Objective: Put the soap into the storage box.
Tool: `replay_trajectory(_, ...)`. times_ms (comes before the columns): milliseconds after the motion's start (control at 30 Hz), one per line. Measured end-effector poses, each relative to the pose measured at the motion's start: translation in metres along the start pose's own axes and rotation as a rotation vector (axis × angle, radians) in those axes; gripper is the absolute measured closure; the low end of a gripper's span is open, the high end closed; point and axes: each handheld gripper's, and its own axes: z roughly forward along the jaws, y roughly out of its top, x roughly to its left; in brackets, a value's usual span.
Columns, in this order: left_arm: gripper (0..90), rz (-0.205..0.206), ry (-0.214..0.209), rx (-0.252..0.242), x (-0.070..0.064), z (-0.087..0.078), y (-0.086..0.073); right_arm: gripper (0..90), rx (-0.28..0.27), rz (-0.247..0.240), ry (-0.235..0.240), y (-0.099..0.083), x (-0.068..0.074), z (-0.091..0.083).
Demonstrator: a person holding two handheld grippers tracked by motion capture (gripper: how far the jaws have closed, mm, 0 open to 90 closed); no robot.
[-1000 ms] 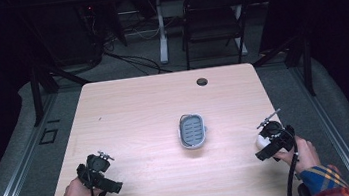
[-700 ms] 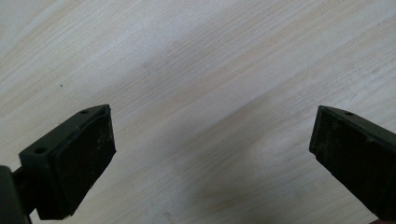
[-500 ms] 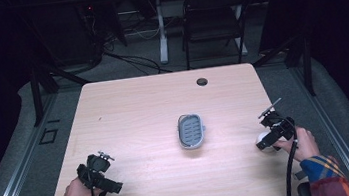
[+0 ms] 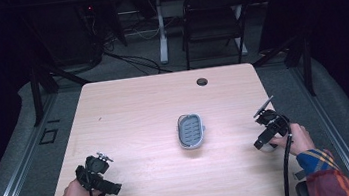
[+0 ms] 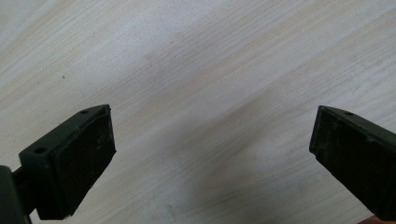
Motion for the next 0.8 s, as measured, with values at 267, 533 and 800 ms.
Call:
replay_trajectory(267, 0.0, 0.0, -0.002, 0.0, 0.0004, 0.0002, -0.0013, 10.3, 0.024, 0.004, 0.002, -0.001, -0.003, 0.002)
replay_trajectory(533, 0.0, 0.003, -0.002, 0.004, 0.0002, 0.0006, 0.0004, 16.2, 0.078, -0.022, -0.016, 0.0004, -0.0046, 0.0042)
replay_trajectory(800, 0.0, 0.003, -0.002, 0.003, 0.0, 0.0005, 0.0003, 23.5, 0.096, -0.037, -0.002, 0.0007, -0.0038, 0.0047)
